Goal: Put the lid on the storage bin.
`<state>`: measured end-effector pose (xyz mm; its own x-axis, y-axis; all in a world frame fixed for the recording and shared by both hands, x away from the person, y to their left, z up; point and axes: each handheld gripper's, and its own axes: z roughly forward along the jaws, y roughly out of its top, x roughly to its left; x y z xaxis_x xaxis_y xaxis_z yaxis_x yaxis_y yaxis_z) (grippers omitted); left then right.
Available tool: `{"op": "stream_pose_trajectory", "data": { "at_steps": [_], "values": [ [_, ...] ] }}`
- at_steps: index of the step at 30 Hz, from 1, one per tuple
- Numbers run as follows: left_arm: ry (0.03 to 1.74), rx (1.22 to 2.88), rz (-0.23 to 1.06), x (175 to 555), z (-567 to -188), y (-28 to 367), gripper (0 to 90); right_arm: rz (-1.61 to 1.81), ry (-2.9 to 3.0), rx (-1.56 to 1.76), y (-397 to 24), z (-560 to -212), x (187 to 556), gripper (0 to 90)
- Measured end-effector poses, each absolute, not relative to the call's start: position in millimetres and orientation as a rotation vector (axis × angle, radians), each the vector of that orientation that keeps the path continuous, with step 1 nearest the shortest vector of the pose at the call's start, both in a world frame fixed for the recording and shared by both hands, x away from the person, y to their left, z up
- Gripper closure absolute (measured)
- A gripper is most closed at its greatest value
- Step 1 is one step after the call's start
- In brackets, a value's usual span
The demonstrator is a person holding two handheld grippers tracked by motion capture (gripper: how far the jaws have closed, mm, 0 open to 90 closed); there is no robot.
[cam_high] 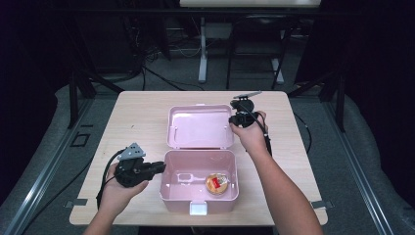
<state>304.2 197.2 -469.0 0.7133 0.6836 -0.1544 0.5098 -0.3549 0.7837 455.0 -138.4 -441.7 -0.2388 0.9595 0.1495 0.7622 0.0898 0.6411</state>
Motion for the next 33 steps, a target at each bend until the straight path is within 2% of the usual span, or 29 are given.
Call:
{"op": "stream_pose_trajectory", "data": {
  "at_steps": [16,33],
  "values": [
    [0.912,2.033,0.247,304.3,-469.0,197.3,81.7,0.937,2.040,1.670,-139.1,-427.6,445.7,86.1],
    [0.918,2.034,0.235,304.5,-468.5,198.0,81.7,1.020,2.016,1.501,-140.2,-401.1,416.4,86.9]
  ]
}}
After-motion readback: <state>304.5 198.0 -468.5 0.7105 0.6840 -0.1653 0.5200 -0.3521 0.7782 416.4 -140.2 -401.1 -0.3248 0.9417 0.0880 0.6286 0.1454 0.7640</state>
